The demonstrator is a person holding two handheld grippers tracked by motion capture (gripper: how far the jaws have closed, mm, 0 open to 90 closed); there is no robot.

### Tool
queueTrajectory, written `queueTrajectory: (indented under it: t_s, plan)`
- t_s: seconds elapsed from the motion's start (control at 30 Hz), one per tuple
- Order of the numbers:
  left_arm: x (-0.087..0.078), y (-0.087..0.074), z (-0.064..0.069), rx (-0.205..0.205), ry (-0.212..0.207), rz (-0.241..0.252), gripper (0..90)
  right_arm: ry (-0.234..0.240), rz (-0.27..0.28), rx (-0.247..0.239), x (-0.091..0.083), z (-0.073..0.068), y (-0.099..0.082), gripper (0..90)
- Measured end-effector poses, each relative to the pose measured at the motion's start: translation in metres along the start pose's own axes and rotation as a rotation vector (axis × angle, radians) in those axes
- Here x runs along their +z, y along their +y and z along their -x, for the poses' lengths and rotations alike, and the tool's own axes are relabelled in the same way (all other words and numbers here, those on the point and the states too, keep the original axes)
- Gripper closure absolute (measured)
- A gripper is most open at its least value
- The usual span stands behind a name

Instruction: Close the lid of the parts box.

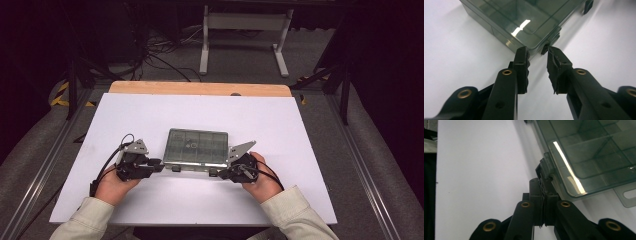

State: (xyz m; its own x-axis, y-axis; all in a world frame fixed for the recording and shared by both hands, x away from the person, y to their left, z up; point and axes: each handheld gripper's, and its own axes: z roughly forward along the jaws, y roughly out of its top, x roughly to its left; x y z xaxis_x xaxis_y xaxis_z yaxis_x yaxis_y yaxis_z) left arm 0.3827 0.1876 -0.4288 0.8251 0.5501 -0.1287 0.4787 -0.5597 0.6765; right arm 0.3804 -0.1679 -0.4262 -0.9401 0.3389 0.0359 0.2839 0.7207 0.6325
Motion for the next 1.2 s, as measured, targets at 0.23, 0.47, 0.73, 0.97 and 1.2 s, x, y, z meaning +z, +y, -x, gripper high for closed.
queueTrajectory:
  t_s: [0.23,0.47,0.73,0.97,1.2]
  plan:
    - [0.016,0.001,0.005,0.045,0.032,-0.048,63.2,-0.022,0.006,0.033,0.000,0.006,-0.004,90.0]
    - [0.018,0.001,0.006,0.047,0.025,-0.048,65.0,-0.036,0.016,0.050,-0.001,0.011,-0.008,90.0]
    - [0.012,-0.001,0.006,0.044,0.019,-0.041,64.9,-0.025,0.021,0.080,-0.004,0.011,-0.009,87.3]
    - [-0.003,-0.006,0.005,0.013,0.010,0.008,58.9,-0.001,0.109,0.061,-0.029,0.004,-0.005,63.8]
    - [-0.021,-0.015,0.005,0.013,0.008,0.125,39.2,-0.041,0.309,0.058,-0.055,-0.002,-0.003,19.4]
